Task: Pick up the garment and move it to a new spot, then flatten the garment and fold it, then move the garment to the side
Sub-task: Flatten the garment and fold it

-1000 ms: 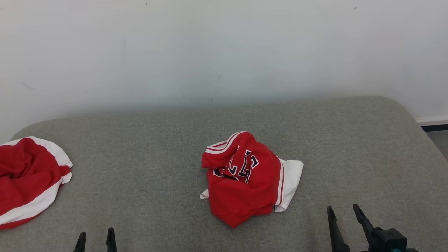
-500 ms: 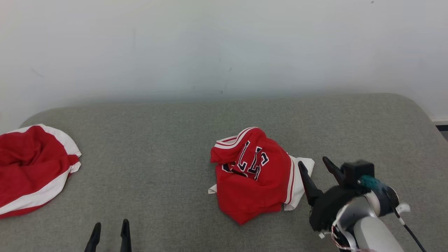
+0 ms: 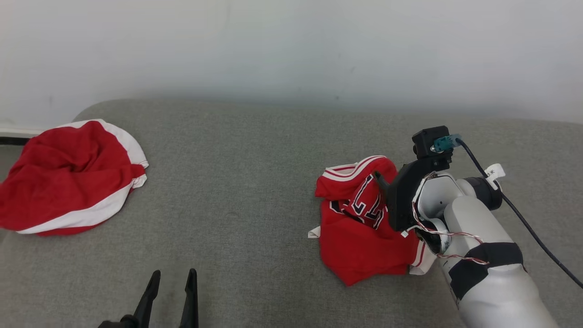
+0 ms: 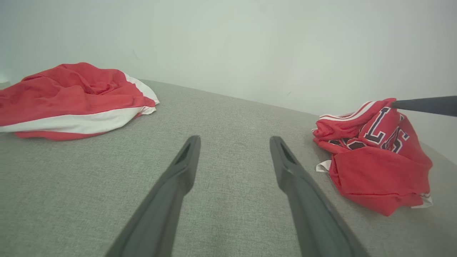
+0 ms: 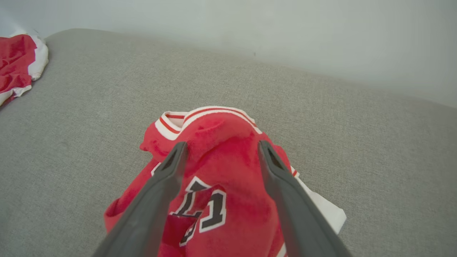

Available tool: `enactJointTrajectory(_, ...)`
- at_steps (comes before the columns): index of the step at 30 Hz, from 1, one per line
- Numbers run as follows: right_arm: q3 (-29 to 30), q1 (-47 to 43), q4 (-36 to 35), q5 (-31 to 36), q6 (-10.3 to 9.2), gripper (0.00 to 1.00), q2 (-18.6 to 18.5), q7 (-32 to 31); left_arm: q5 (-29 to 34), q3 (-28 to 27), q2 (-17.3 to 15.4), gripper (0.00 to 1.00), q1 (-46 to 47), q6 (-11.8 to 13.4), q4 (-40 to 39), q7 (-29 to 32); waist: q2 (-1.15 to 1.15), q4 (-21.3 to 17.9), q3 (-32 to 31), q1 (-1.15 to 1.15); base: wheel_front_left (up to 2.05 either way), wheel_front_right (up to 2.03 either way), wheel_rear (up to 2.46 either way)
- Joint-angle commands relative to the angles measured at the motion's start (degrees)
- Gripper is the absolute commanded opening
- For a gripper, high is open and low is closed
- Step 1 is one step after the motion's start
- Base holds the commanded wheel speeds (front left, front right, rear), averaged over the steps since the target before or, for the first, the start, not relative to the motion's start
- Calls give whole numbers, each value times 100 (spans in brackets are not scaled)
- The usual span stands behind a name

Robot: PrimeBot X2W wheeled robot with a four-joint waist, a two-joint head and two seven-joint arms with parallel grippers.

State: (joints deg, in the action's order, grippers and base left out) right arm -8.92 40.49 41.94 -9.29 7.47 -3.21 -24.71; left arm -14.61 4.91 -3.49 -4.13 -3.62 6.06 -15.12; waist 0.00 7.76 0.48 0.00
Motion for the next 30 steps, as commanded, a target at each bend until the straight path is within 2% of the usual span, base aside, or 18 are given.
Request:
enactJointTrajectory(1, 23, 78, 72, 60, 5, 100, 0, 0, -24, 5, 5, 100, 79, -21, -6, -6, 0, 236, 216, 0, 0, 0, 0)
enactJointTrajectory(5, 170, 329, 645, -35, 4, 100, 28, -35, -29, 34, 19, 100, 159, -36, 8, -6, 0, 346, 275, 0, 0, 0, 0)
enactJointTrajectory(9, 30, 516, 1024, -375, 5, 100, 37, 49, -13, 61, 22, 100, 190, -70, 49, -6, 0, 429, 285, 0, 0, 0, 0)
enactJointTrajectory(10, -40, 548, 1071, -448, 4, 70, 35, 118, -13, 62, 24, 100, 201, -73, 55, -5, 0, 438, 283, 0, 0, 0, 0)
enactJointTrajectory(11, -110, 584, 1111, -509, 4, 23, 33, 202, -14, 62, 27, 100, 212, -77, 60, -5, 0, 442, 285, 0, 0, 0, 0)
enactJointTrajectory(12, -186, 621, 1142, -541, 4, 0, 32, 310, -12, 64, 29, 100, 221, -83, 68, -5, 0, 444, 287, 0, 0, 0, 0)
enactJointTrajectory(19, -926, 895, 952, -1122, 5, 0, 36, 1054, 17, -3, 24, 100, 169, -104, 141, -5, 0, 364, 129, 0, 0, 0, 0)
enactJointTrajectory(24, -1532, 1200, 390, -1857, 4, 0, 33, 1607, 33, -63, 25, 100, 49, -115, 152, -5, 0, 227, -1, 0, 0, 0, 0)
enactJointTrajectory(25, -1706, 1364, 151, -2006, 5, 0, 34, 1952, 29, -90, 23, 100, 20, -115, 133, -5, 0, 163, -35, 0, 0, 0, 0)
enactJointTrajectory(30, -1656, 1648, -198, -2287, 4, 0, 28, 2945, 42, -152, 19, 100, -14, -118, 77, -5, 0, 8, -94, 0, 0, 0, 0)
